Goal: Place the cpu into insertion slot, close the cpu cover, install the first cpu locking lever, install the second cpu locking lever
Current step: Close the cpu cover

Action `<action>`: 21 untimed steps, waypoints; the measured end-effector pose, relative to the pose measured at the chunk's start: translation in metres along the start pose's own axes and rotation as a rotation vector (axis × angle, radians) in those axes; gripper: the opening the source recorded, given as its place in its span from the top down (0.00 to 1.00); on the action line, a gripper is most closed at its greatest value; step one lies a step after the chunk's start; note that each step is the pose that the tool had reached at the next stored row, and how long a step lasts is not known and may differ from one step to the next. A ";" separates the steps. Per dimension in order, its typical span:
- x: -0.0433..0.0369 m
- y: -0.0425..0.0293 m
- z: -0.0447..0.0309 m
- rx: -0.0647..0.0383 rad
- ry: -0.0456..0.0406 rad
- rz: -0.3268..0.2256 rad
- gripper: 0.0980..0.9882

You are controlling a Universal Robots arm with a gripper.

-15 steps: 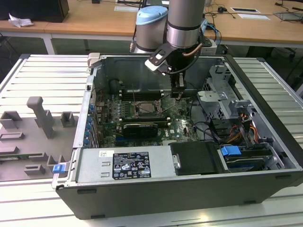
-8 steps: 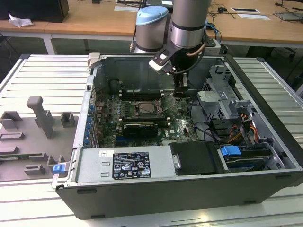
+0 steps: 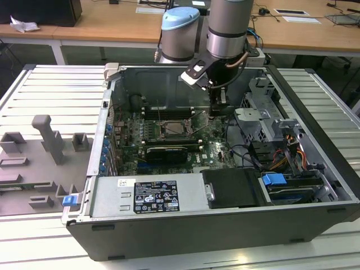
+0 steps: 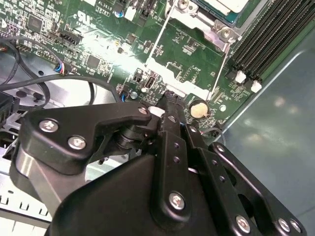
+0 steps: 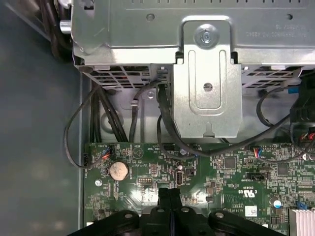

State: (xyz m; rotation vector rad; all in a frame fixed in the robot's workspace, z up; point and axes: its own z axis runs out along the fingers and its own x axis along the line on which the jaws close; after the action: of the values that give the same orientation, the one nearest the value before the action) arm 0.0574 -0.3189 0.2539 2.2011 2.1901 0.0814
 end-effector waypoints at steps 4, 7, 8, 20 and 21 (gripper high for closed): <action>0.0000 0.0025 0.0020 0.000 0.0000 0.000 0.99; 0.0000 0.0032 0.0041 0.001 -0.0021 0.000 0.99; 0.0000 0.0031 0.0054 0.000 -0.0020 0.000 0.99; -0.0001 -0.0206 0.0061 0.001 -0.0020 0.000 0.99; -0.0001 -0.0223 0.0063 0.001 -0.0020 0.000 0.99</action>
State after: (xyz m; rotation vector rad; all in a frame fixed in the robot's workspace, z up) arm 0.0355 -0.3189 0.2462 2.2003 2.1896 0.0786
